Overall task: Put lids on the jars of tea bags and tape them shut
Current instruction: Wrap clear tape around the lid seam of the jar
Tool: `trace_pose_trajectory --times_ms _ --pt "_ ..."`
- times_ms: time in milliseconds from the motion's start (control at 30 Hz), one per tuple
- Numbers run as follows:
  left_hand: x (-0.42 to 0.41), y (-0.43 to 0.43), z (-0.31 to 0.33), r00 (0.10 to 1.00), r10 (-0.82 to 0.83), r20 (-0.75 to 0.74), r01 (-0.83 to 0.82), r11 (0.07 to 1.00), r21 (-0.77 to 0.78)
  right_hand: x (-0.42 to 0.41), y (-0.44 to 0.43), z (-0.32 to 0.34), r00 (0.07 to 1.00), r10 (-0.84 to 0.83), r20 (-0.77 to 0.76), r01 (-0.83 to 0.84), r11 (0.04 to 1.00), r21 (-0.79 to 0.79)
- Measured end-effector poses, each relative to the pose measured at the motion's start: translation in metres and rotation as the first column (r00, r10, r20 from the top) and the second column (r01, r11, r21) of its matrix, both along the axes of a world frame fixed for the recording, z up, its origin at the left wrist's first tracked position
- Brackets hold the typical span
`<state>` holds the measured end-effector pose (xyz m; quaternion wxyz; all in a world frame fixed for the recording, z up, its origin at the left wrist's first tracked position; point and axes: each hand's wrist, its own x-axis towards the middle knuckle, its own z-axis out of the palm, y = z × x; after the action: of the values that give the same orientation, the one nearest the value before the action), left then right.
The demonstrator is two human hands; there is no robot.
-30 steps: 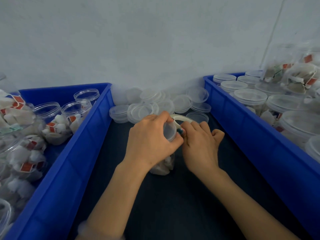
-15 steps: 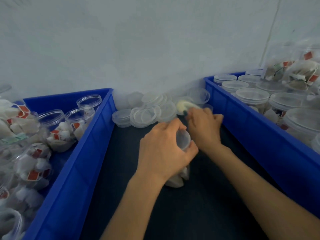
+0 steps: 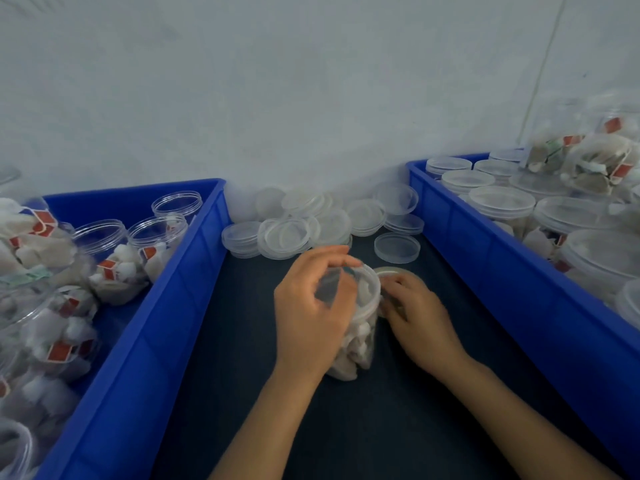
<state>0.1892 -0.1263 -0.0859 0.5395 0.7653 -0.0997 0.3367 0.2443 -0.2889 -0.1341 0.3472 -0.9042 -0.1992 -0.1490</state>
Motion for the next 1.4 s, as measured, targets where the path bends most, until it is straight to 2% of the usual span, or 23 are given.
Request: trace_pose_trajectory --times_ms 33,100,167,200,300,467,567,667,733,800,867,1033,1100,1233,1300,1400 --pt "0.0 -0.001 -0.004 1.0 -0.007 0.004 0.007 0.997 -0.082 -0.006 0.004 0.004 0.996 0.079 0.038 -0.084 0.986 0.145" --pt "0.001 -0.004 -0.011 1.0 -0.022 0.009 0.023 0.977 -0.213 -0.023 0.018 0.01 0.958 0.285 0.035 -0.268 0.844 0.465" --pt "0.001 -0.006 -0.016 1.0 -0.012 0.019 0.016 0.961 -0.275 -0.036 0.028 0.01 0.891 0.453 0.028 -0.374 0.697 0.612" --pt "0.001 -0.007 -0.019 1.0 -0.007 0.016 0.011 0.953 -0.304 -0.04 0.03 0.009 0.875 0.483 0.025 -0.399 0.693 0.6" --pt "0.0 -0.009 -0.021 0.999 -0.029 -0.02 0.018 0.907 -0.42 -0.04 0.032 0.007 0.883 0.469 -0.01 -0.405 0.774 0.487" --pt "0.003 -0.006 -0.022 0.992 -0.071 -0.102 0.01 0.863 -0.506 -0.039 0.03 0.015 0.902 0.429 -0.035 -0.372 0.817 0.44" --pt "0.006 -0.004 -0.025 0.981 -0.077 -0.179 -0.027 0.856 -0.517 -0.033 0.022 0.033 0.956 0.289 0.044 -0.282 0.876 0.392" --pt "0.012 0.0 -0.029 0.957 -0.095 -0.274 -0.056 0.868 -0.494 -0.016 0.004 0.063 0.99 -0.002 0.141 -0.078 0.826 0.558" --pt "0.014 0.002 -0.031 0.931 -0.108 -0.348 -0.078 0.874 -0.479 0.002 -0.013 0.088 0.957 -0.216 0.195 0.067 0.815 0.575" --pt "0.014 0.0 -0.033 0.896 -0.14 -0.421 -0.089 0.874 -0.479 0.023 -0.03 0.112 0.894 -0.395 0.213 0.221 0.8 0.557" --pt "0.013 -0.002 -0.034 0.862 -0.179 -0.475 -0.094 0.863 -0.497 0.045 -0.043 0.127 0.833 -0.522 0.181 0.341 0.743 0.576" --pt "0.013 -0.004 -0.032 0.835 -0.213 -0.507 -0.091 0.856 -0.509 0.075 -0.061 0.129 0.722 -0.687 0.077 0.53 0.621 0.578" --pt "0.013 -0.003 -0.031 0.832 -0.21 -0.514 -0.093 0.859 -0.503 0.079 -0.064 0.131 0.616 -0.782 0.096 0.624 0.558 0.547" --pt "0.012 -0.004 -0.029 0.822 -0.203 -0.532 -0.106 0.863 -0.494 0.09 -0.075 0.141 0.339 -0.931 0.138 0.755 0.357 0.55" --pt "0.012 -0.004 -0.029 0.82 -0.204 -0.535 -0.107 0.863 -0.494 0.096 -0.08 0.141 0.252 -0.962 0.105 0.825 0.27 0.496" --pt "0.012 -0.002 -0.029 0.819 -0.2 -0.539 -0.108 0.868 -0.485 0.095 -0.079 0.136 0.24 -0.966 0.099 0.849 0.258 0.462"
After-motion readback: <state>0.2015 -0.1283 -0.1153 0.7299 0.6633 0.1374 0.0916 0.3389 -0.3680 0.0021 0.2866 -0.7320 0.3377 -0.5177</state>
